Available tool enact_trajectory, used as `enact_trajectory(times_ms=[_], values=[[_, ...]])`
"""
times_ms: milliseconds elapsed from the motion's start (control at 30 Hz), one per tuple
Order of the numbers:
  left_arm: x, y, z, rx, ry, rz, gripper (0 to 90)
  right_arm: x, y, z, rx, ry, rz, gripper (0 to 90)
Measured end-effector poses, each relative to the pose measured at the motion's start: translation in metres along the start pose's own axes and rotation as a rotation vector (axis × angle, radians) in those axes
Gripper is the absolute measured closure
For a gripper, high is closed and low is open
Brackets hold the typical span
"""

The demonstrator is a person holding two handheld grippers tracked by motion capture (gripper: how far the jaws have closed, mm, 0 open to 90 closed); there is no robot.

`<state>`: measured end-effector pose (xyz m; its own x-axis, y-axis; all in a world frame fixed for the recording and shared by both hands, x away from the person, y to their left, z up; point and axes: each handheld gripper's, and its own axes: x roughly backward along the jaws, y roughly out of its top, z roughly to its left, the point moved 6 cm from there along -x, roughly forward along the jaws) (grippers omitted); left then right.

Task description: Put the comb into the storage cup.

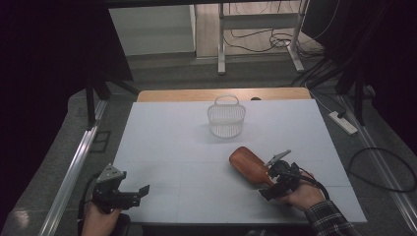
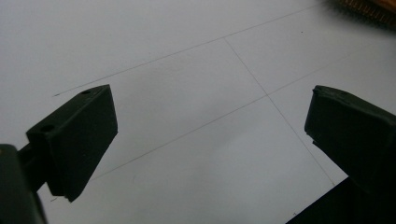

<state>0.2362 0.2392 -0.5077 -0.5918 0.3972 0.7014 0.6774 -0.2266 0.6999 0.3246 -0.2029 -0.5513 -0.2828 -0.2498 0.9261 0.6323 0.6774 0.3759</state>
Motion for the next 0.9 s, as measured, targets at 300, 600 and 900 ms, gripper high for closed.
enact_trajectory(times_ms=[300,600,900], values=[[0.0000,0.0001,-0.0001,-0.001,-0.002,-0.001,3.4,-0.0002,-0.0002,-0.0020,-0.014,0.011,-0.003,13.0],[-0.0001,0.0003,-0.0003,-0.005,-0.004,0.000,3.4,0.0004,-0.0005,-0.0027,-0.025,0.067,0.000,47.1],[-0.0005,0.0005,-0.0005,-0.007,-0.007,0.001,3.4,-0.0016,0.0003,-0.0026,-0.017,0.078,0.018,60.2]])
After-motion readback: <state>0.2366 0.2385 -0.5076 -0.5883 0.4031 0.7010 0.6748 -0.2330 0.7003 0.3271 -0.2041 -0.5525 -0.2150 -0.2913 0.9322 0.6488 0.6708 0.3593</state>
